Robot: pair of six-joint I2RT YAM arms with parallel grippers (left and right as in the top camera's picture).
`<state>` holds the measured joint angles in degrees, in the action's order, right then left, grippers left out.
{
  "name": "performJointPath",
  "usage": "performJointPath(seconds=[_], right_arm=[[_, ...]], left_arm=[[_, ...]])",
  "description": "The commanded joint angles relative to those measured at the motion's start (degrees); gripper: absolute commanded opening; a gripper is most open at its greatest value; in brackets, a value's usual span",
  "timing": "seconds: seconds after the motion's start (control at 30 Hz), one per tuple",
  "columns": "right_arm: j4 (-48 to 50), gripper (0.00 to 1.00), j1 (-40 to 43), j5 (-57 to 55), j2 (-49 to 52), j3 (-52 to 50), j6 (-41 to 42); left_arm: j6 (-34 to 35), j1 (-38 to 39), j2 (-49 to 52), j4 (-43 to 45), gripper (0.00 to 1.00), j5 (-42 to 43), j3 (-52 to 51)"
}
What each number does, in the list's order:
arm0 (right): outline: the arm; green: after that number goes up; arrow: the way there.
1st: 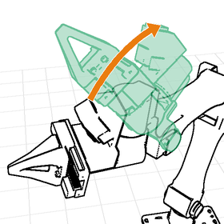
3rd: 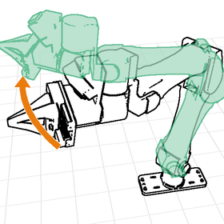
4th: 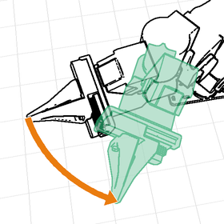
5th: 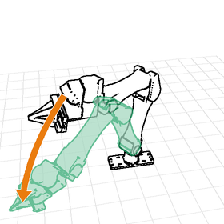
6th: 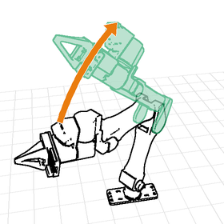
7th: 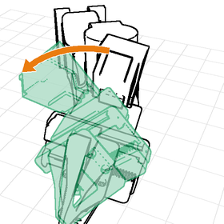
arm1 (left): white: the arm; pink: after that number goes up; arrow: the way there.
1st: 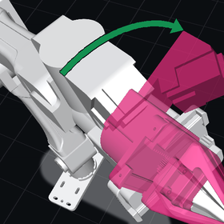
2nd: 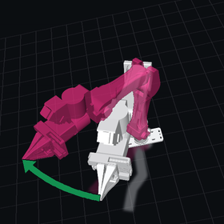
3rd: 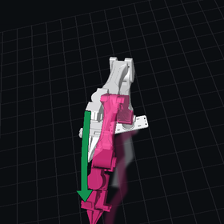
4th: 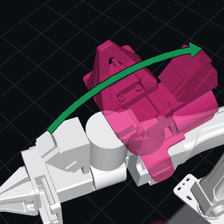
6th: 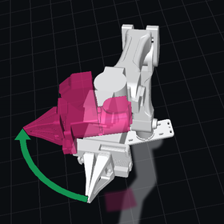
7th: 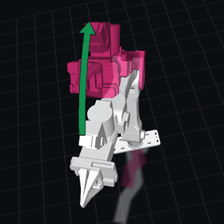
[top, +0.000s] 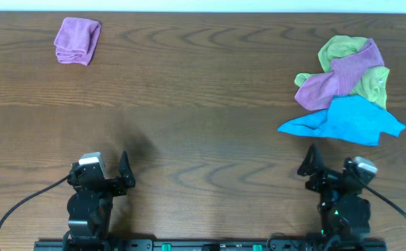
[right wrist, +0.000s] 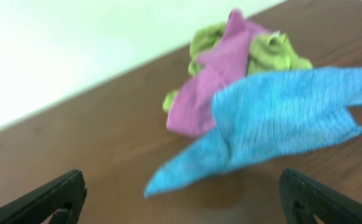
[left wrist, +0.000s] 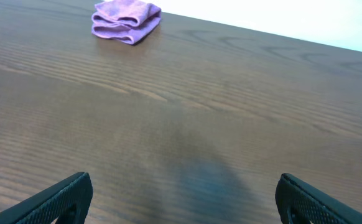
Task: Fold the cloth
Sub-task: 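Reach the right gripper to the blue cloth corner and grasp it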
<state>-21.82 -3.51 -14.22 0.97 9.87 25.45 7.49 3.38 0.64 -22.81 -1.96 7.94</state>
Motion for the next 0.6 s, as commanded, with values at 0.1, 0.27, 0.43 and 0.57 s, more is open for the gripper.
performJointPath(seconds=[0.1, 0.27, 0.43, 0.57], right_arm=[[12.9, 0.99, 7.1, -2.2, 15.0, 0.2, 4.0], [22.7, 0.99, 14.7, 6.2, 37.5, 6.1, 3.0], [22.6, 0.99, 20.5, 14.7, 65.4, 25.8, -1.1], [21.2, 0.99, 20.3, 22.8, 77.0, 34.6, -1.1]], left_arm=[[0.0, -0.4, -0.4, -0.2, 0.95, -1.0, -1.2], [0.0, -0.4, -0.4, -0.2, 0.96, -1.0, -1.2], [0.0, -0.4, -0.4, -0.2, 0.95, -1.0, -1.2], [0.0, -0.4, -0.4, -0.2, 0.96, -1.0, -1.2]])
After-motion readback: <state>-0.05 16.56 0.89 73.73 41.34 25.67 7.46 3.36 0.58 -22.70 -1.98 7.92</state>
